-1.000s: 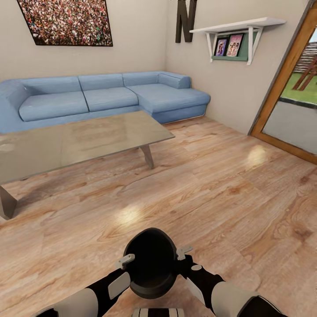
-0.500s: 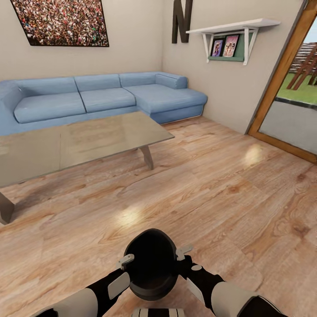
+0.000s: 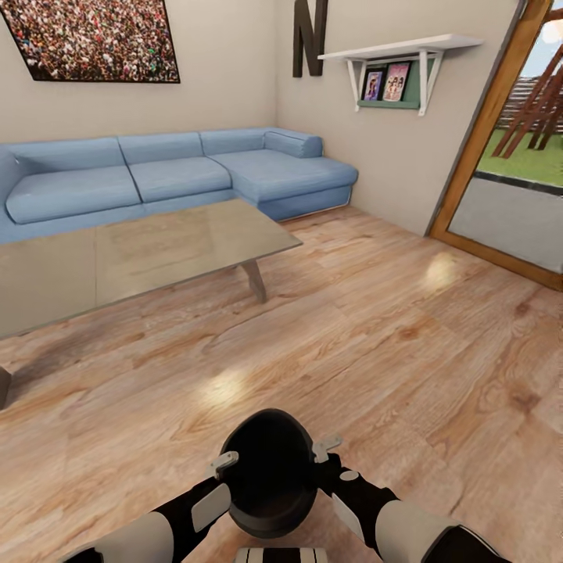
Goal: Place each of the two pumpkins and all three candles from the living room inside a cabinet in the living room (use any cabinet), then make sure every cabinet is closed, and position the cauldron so it is next to a table in the living room.
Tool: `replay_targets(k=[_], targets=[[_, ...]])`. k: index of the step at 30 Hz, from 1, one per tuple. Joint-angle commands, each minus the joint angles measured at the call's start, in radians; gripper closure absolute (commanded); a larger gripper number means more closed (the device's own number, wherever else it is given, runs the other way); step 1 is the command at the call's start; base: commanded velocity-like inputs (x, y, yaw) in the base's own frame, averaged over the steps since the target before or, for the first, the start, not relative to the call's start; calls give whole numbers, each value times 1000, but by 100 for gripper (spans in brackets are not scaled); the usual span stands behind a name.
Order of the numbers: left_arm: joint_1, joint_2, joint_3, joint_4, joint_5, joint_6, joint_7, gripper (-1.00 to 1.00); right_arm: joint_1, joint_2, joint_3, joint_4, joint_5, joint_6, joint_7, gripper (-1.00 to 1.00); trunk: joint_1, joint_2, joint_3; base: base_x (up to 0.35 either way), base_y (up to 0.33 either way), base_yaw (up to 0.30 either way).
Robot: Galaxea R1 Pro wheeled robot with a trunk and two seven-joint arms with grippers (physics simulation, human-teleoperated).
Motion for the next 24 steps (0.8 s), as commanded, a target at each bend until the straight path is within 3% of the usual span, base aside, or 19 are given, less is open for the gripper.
replay_targets(k=[1, 11, 24], targets=[[0, 0, 0, 1, -2, 0, 1, -100, 0, 0, 0, 0, 0, 0, 0, -100, 0, 0, 0, 10, 27, -62], [0, 0, -24, 1, -2, 0, 1, -100, 0, 1, 0, 0, 0, 0, 0, -100, 0, 0, 4, 1, 4, -157], [0, 1, -25, 1, -2, 0, 1, -100, 0, 3, 0, 0, 0, 0, 0, -100, 0, 0, 4, 0, 35, -11]])
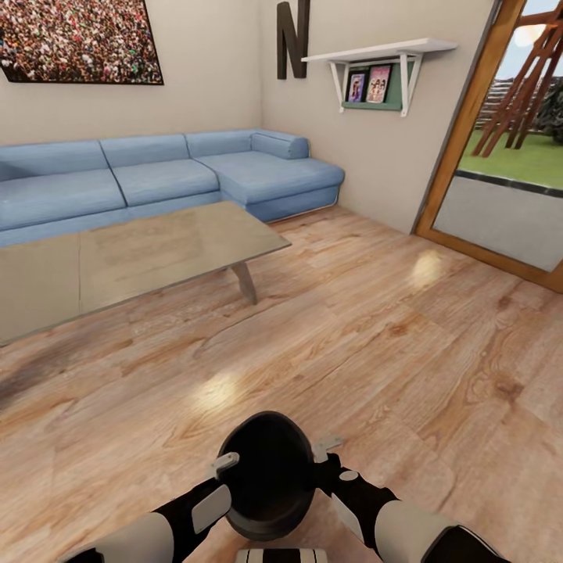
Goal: Place each of the two pumpkins and all three candles from the living room inside a cabinet in the living room (use any cabinet), then make sure every cabinet is closed, and position the cauldron so it is next to a table in the living room.
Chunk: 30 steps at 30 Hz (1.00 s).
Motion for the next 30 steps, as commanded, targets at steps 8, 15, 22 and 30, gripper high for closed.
replay_targets(k=[8, 15, 22, 30], targets=[[0, 1, 1, 0, -13, 0, 1, -100, 0, 2, 1, 1, -1, 0, 0, -100, 0, 0, 0, 0, 83, 0], [0, 1, 1, 0, -13, 0, 1, -100, 0, 2, 0, 1, -1, -1, 0, -100, 0, 0, 0, 0, 1, 0], [0, 0, 1, 0, -13, 2, 1, -100, 0, 2, 0, 1, -1, 0, 0, -100, 0, 0, 0, -38, 21, 0], [0, -1, 0, 0, -13, 3, 3, -100, 0, 2, 1, 1, 0, 0, 0, -100, 0, 0, 0, -135, 87, 0]])
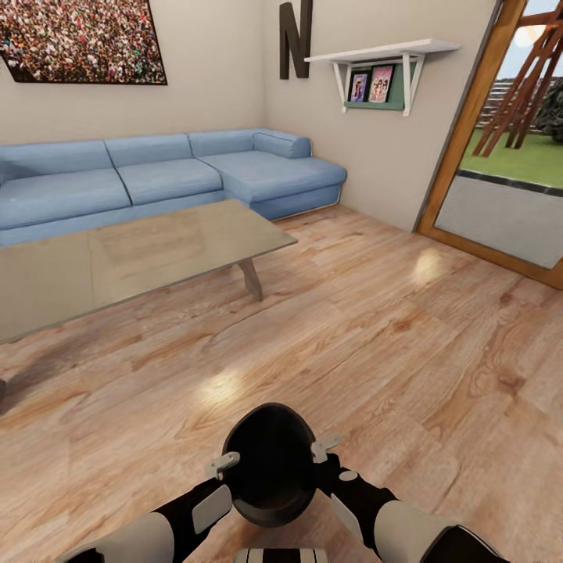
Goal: Place each of the two pumpkins and all three candles from the living room inside a cabinet in the living room (use any cabinet), then make sure every cabinet is closed, and position the cauldron so it is next to a table in the living room.
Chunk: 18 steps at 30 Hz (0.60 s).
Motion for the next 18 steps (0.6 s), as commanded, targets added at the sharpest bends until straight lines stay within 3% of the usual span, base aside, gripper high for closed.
replay_targets(k=[1, 12, 18], targets=[[0, 0, -1, 1, 3, 1, 6, -100, 0, 0, 0, 0, 0, 0, 0, -100, 0, 0, 0, -17, 8, 0], [0, 0, -1, 1, 3, 1, 6, -100, 0, 0, 0, 0, -1, 0, 0, -100, 0, 0, 0, -2, 3, 0], [0, 0, -1, 1, 3, 1, 6, -100, 0, -1, -1, 0, -1, 0, 0, -100, 0, 0, 0, 82, 129, -12]])
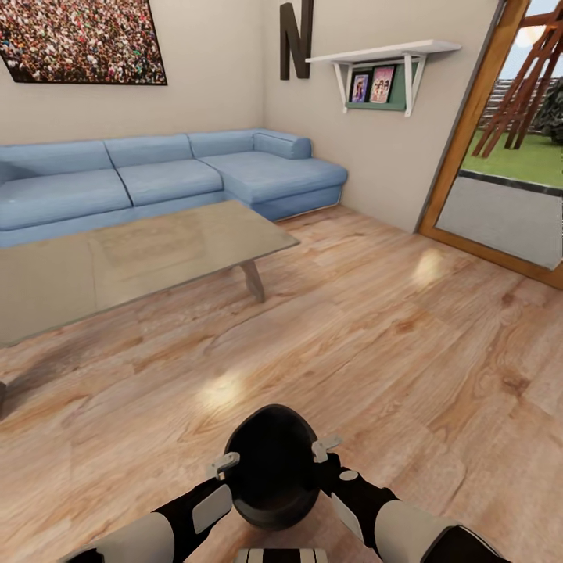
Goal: Place each of the two pumpkins and all three candles from the living room inside a cabinet in the living room (use any cabinet), then make sure every cabinet is closed, and position the cauldron so it is next to a table in the living room.
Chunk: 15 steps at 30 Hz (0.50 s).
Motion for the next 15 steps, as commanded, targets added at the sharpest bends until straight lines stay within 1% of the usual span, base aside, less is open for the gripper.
replay_targets(k=[1, 5, 11, 15], targets=[[0, 1, 1, 5, -11, -1, -1, -100, 0, 0, 6, 1, 0, 0, 0, -100, 1, 1, 0, 23, 29, -136], [-1, 0, 1, 4, -11, -1, -1, -100, 0, 0, 6, 1, 0, 0, 0, -100, 1, 1, 0, 8, 10, -184], [-2, -1, 1, 2, -11, -1, -1, -100, 0, 0, 6, 1, 0, 0, 0, -100, 1, 1, 0, 1, 1, -39], [-2, -1, 0, 2, -11, -1, -1, -100, 1, 0, 6, 1, 0, 0, 0, -100, 1, 1, 2, 1, 21, -158]])
